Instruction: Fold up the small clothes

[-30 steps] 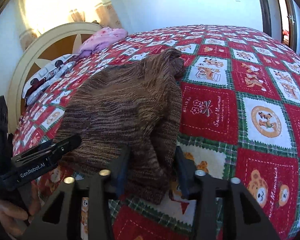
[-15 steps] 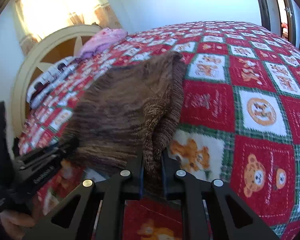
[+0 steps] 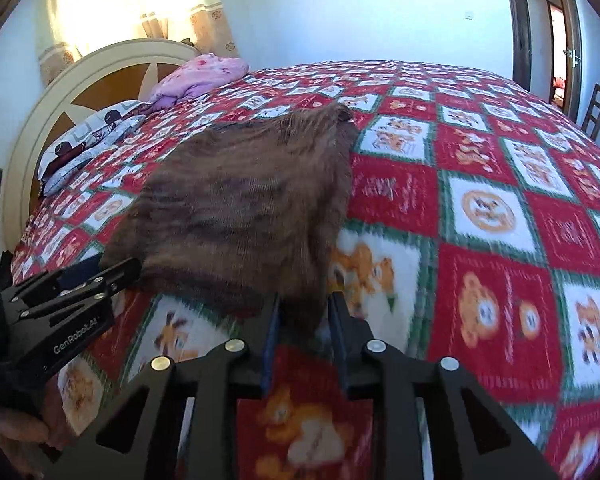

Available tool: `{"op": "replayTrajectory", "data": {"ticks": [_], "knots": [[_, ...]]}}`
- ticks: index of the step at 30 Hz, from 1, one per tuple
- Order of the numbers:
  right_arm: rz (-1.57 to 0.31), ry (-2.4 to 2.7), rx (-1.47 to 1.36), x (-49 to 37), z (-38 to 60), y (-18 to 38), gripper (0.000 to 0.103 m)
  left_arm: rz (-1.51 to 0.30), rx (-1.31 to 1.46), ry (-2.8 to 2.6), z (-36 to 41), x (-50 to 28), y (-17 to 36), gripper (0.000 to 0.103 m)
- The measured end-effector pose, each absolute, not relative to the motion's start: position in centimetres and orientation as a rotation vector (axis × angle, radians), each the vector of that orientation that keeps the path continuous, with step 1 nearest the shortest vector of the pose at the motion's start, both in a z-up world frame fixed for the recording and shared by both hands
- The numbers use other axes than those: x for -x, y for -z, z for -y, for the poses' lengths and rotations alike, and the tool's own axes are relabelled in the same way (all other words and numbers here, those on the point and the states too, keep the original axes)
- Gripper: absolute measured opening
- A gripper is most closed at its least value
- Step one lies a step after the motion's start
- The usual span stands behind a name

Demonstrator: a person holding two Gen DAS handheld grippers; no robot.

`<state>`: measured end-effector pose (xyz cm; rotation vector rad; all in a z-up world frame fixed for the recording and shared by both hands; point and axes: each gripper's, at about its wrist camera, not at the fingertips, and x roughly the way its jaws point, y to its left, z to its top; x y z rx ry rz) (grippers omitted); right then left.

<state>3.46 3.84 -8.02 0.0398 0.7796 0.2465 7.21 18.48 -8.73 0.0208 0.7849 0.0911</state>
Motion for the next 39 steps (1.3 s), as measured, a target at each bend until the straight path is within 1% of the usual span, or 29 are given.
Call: {"op": "replayTrajectory", "data": {"ticks": [1, 3, 4, 5, 6, 8, 11, 14, 17, 19, 21, 23, 29, 34, 39], "knots": [[-0.782, -0.235, -0.038, -2.8, -3.8, 8.2, 0.036, -0.792, -0.023, -0.092, -18.6, -7.0, 9.0, 0.067], [-0.771, -0.231, -0.045, -1.6, -3.8, 8.5, 0.049, -0.807, -0.022, -0.095, -18.6, -6.3, 9.6, 0.068], [-0.769, -0.233, -0.042, -1.2, -3.9, 8.5, 0.053, -0.806, -0.014, -0.091, -18.6, -5.7, 9.8, 0.068], [-0.77, -0.232, -0.033, -0.8, -4.1, 8.5, 0.061, -0.802, -0.009, -0.092, -18.6, -5.3, 9.8, 0.069], [-0.773, -0.233, -0.023, -0.5, -4.4, 8.4, 0.067, -0.803, -0.006, -0.095, -18.6, -5.1, 9.8, 0.073], [-0.781, -0.225, -0.008, 0.1, -4.7, 8.5, 0.068, -0.821, -0.006, -0.102, -18.6, -4.5, 9.8, 0.078], [-0.797, -0.214, -0.025, 0.7, -4.6, 8.4, 0.068, -0.835, -0.017, -0.107, -18.6, -3.9, 9.3, 0.078], [-0.764, -0.209, -0.045, 1.8, -4.4, 7.5, 0.068, -0.781, -0.018, -0.106, -18.7, -2.6, 7.8, 0.079], [-0.683, -0.199, -0.036, 3.4, -4.4, 5.4, 0.068, -0.707, -0.022, -0.125, -18.6, -1.4, 5.8, 0.096], [-0.631, -0.188, -0.021, 4.3, -4.6, 4.1, 0.068, -0.66, -0.017, -0.132, -18.5, -0.5, 4.6, 0.097], [-0.57, -0.165, -0.006, 5.4, -4.6, 2.5, 0.074, -0.618, -0.006, -0.117, -18.5, 0.3, 3.4, 0.101], [-0.509, -0.144, 0.0, 6.4, -4.5, 0.9, 0.079, -0.588, 0.009, -0.111, -18.5, 1.0, 2.3, 0.102], [-0.329, -0.08, -0.004, 9.7, -3.7, -3.7, 0.088, -0.5, -0.019, -0.171, -18.0, 2.6, -0.2, 0.103], [-0.222, -0.023, -0.023, 11.8, -3.2, -5.7, 0.092, -0.459, 0.005, -0.153, -18.1, 3.7, -1.6, 0.103], [-0.206, -0.003, -0.038, 12.5, -2.9, -6.3, 0.092, -0.447, 0.013, -0.165, -18.3, 4.1, -2.1, 0.103]]}}
